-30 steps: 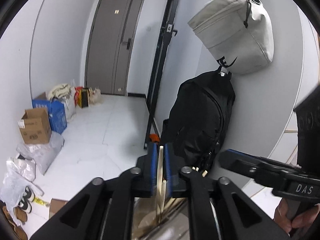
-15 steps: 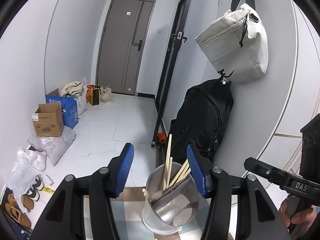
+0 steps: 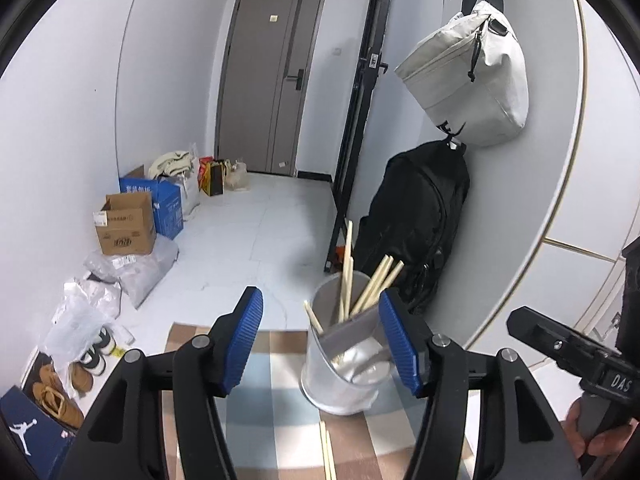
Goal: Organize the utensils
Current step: 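Lower both sticks into the white holder and open both grippers, then lower both open grippers toward the last sticks on the rug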
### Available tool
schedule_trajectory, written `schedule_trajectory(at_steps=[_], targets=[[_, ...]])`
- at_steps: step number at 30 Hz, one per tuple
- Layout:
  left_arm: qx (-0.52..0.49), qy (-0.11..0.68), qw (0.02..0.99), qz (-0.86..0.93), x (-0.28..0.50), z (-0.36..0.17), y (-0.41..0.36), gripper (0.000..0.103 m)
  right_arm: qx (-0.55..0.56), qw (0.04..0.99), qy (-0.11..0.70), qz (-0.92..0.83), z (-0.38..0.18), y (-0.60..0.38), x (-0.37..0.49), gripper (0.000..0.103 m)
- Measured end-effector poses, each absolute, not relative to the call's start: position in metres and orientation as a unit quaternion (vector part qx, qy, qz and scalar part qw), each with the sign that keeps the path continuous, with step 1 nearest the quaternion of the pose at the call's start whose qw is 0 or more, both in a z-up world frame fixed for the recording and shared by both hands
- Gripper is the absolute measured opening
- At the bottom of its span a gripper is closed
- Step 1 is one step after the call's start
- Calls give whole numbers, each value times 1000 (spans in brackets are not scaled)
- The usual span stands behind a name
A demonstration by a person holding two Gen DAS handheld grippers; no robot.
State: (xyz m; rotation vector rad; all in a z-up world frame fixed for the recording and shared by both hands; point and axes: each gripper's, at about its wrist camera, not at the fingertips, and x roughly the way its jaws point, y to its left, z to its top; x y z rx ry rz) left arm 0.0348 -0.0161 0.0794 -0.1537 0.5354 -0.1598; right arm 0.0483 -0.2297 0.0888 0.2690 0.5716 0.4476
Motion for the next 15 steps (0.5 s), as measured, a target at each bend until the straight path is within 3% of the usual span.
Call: schedule_trajectory(at_steps=[4, 15], targets=[[-72, 269, 958, -69, 21, 74, -15, 69, 128, 925, 284, 219, 82, -225, 36, 82], [-61, 305, 949, -51, -2, 39, -10, 70, 114, 915, 315, 225, 51, -212, 5, 88]])
